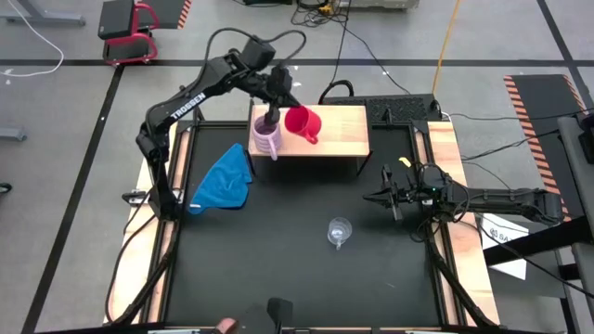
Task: Stack small to large cups/mugs on shelf
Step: Put the red mug on the shelf
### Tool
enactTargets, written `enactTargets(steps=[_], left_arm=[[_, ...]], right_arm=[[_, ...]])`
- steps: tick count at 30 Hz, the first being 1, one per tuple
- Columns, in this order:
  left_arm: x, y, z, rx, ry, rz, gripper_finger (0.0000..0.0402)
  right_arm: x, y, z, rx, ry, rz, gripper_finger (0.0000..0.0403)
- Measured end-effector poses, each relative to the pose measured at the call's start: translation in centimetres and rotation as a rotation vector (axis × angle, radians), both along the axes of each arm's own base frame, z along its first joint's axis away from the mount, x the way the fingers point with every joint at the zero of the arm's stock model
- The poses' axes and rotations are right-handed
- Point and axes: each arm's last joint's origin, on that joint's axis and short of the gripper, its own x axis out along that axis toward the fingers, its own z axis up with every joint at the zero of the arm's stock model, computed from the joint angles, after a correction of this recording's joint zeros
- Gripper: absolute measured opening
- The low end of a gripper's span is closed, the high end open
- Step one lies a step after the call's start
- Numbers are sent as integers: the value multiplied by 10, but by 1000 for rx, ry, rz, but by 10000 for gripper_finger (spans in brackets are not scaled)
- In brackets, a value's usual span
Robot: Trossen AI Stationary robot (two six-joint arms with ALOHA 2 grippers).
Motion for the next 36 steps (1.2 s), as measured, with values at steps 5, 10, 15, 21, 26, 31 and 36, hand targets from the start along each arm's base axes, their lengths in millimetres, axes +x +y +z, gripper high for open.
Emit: enactTargets(steps=[5,10,15,21,26,31,36], left_arm=[[5,-11,-3,18,50,-30,1],[9,-18,-6,41,77,-46,1],[10,-18,-6,55,81,-45,1],[11,-18,-6,54,82,-45,1],[15,-19,-16,21,114,-62,1],[23,-21,-23,7,124,-86,1],[26,-23,-25,11,134,-91,1]], right_arm=[[0,0,0,0,0,0,0],[0,0,0,0,-1,0,0],[0,0,1,-2,-10,0,0],[0,0,1,-3,-15,0,0],[0,0,1,-3,-15,0,0],[0,0,1,-4,-15,0,0],[0,0,1,-10,-15,0,0]])
